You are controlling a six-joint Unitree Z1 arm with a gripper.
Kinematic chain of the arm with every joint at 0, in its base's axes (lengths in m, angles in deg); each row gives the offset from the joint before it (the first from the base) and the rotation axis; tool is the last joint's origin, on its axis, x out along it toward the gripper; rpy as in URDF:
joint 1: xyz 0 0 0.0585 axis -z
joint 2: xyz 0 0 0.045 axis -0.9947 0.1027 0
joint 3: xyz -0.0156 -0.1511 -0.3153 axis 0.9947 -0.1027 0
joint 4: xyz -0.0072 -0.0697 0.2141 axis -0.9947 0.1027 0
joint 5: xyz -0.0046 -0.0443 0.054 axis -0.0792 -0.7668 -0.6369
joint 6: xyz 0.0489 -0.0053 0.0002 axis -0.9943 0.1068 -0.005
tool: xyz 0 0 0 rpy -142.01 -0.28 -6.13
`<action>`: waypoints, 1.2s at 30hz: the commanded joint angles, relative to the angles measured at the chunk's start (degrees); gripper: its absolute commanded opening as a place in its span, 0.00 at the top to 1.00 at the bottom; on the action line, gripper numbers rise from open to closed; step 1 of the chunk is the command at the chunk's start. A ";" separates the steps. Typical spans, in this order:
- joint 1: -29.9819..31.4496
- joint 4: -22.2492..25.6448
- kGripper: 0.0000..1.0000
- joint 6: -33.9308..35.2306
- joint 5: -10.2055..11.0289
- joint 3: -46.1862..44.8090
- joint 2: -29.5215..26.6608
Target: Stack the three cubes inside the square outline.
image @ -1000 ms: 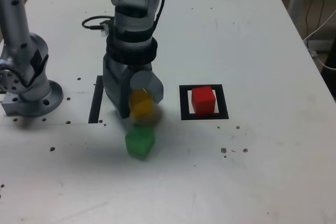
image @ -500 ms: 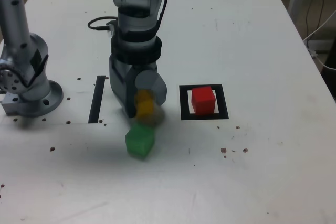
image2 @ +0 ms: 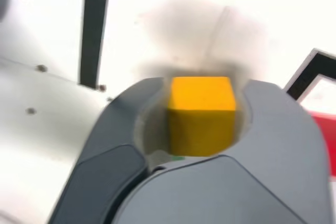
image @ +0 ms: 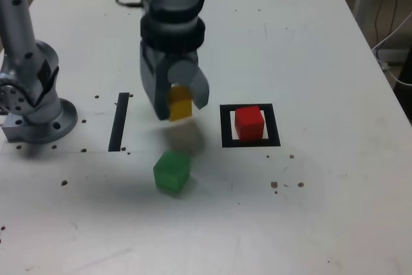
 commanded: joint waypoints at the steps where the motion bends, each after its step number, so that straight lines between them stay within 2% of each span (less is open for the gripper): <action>1: -0.06 6.17 0.81 -1.69 0.19 5.14 0.10; 7: 0.38 7.06 0.81 -6.67 0.00 12.44 4.26; 20: 2.03 8.57 0.81 -5.84 0.53 23.05 13.11; 23: 2.41 8.86 0.80 -6.01 0.07 24.31 14.79; 29: 2.85 9.38 0.80 -6.13 -1.97 25.00 15.29; 36: 2.98 8.88 0.80 -6.20 -0.64 25.39 14.91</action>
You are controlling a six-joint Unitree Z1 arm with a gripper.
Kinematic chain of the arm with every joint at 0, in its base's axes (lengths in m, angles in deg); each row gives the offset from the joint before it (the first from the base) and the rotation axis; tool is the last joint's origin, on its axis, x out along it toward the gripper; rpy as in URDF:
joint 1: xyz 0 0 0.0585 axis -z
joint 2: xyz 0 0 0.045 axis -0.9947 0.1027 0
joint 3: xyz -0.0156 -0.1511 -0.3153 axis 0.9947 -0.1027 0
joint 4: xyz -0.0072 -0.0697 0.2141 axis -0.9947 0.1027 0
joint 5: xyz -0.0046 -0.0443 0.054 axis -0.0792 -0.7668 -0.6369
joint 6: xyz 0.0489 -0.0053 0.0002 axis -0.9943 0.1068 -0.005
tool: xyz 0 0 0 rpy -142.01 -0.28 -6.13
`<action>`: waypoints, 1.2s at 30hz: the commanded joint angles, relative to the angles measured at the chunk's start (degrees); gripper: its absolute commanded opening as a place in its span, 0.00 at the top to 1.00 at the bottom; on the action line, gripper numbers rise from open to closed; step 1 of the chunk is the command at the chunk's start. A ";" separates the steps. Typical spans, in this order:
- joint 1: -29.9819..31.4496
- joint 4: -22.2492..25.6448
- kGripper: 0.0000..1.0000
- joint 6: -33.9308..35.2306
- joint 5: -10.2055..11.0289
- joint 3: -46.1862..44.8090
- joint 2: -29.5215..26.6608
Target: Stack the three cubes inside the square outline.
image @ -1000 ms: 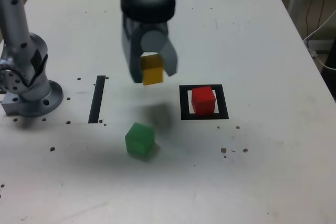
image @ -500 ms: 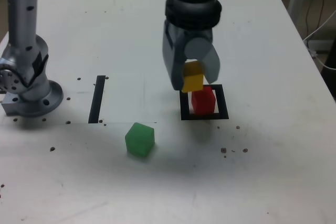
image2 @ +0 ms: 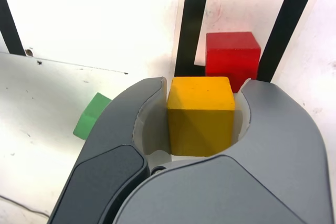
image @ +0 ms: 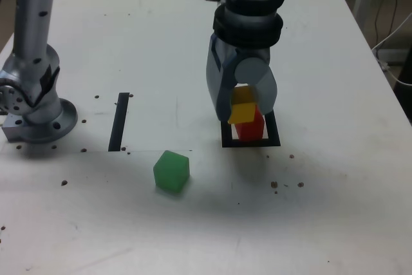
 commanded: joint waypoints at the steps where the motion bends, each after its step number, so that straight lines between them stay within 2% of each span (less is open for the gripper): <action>1: 0.18 -0.38 0.80 -0.12 0.40 0.69 -0.33; 9: 0.15 -1.47 0.80 -0.43 1.56 1.53 0.14; 22: -1.34 -2.11 0.80 -1.81 0.71 1.54 1.11; 36: -2.47 -2.94 0.78 -2.21 0.76 0.87 1.88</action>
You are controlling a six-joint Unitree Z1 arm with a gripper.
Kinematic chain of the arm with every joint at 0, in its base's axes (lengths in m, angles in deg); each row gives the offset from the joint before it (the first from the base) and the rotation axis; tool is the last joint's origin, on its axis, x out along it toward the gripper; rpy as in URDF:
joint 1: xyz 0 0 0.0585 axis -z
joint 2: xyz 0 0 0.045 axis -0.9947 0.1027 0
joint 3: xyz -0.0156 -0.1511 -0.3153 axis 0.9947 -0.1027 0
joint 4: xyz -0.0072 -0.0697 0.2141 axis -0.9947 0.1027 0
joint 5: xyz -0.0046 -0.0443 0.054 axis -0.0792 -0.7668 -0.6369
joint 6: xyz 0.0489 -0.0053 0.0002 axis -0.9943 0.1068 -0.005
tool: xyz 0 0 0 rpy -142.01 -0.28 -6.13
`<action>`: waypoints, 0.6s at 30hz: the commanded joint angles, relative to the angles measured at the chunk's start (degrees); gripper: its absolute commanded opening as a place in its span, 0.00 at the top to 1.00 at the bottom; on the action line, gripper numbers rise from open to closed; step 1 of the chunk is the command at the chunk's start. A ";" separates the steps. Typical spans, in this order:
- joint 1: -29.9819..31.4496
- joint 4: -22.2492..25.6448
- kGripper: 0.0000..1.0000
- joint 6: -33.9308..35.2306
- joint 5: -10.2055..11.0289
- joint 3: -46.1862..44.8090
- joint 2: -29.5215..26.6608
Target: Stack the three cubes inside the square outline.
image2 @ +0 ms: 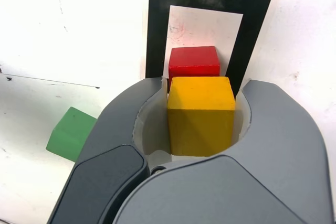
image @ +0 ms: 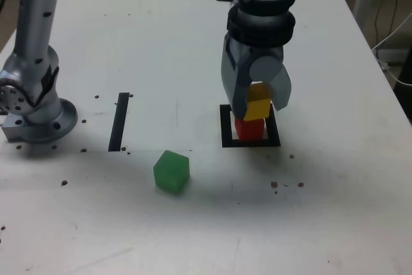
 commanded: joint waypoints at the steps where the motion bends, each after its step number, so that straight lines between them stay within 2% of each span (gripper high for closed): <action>1: -0.21 0.01 0.77 -0.09 -0.20 -0.22 0.13; 9: -0.40 -0.42 0.63 -0.09 -0.80 -1.30 -0.20; 14: -0.47 -0.77 0.61 0.08 -1.03 -1.71 -0.45; 16: -0.47 -0.98 0.53 0.17 -1.22 -1.83 -0.47; 18: -0.47 -1.46 0.38 0.22 -1.23 -1.98 -0.65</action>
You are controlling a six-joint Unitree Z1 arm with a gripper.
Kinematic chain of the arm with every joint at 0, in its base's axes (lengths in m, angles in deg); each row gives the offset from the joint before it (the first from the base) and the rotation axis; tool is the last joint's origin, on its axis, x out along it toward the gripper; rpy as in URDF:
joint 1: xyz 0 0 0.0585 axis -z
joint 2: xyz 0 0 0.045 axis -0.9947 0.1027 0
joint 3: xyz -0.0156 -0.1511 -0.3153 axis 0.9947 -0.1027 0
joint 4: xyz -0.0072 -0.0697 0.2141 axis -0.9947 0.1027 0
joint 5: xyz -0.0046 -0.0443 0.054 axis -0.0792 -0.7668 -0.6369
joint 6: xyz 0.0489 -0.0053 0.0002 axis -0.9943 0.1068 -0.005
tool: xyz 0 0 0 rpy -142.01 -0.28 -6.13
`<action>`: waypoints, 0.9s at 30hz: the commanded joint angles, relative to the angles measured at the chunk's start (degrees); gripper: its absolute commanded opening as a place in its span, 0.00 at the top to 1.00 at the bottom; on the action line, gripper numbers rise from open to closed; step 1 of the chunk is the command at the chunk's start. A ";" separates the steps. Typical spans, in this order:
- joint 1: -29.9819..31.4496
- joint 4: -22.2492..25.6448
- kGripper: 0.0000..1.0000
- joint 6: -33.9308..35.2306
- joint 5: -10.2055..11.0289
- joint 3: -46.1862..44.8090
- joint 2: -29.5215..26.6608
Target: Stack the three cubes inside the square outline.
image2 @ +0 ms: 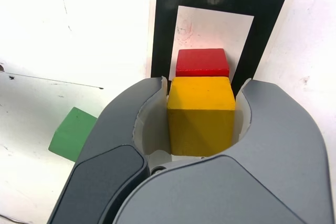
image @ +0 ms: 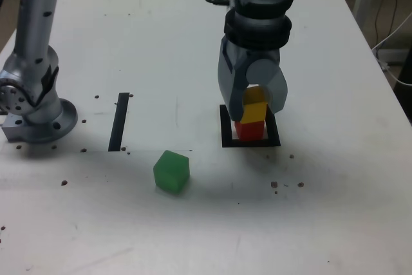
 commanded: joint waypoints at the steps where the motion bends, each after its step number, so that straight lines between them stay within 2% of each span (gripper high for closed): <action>1: -0.09 -0.67 0.26 0.17 0.17 -0.22 -0.77; 4: -0.09 -1.28 0.05 0.43 0.91 -0.53 -1.48; 6: -0.09 -1.26 0.01 0.74 1.39 -0.79 -1.91; 17: -0.06 0.23 0.01 1.37 2.39 -1.78 -3.43; 23: 1.26 2.99 0.01 1.43 2.47 -3.11 -8.36; 27: 3.06 3.20 0.00 0.07 2.41 -5.64 -12.36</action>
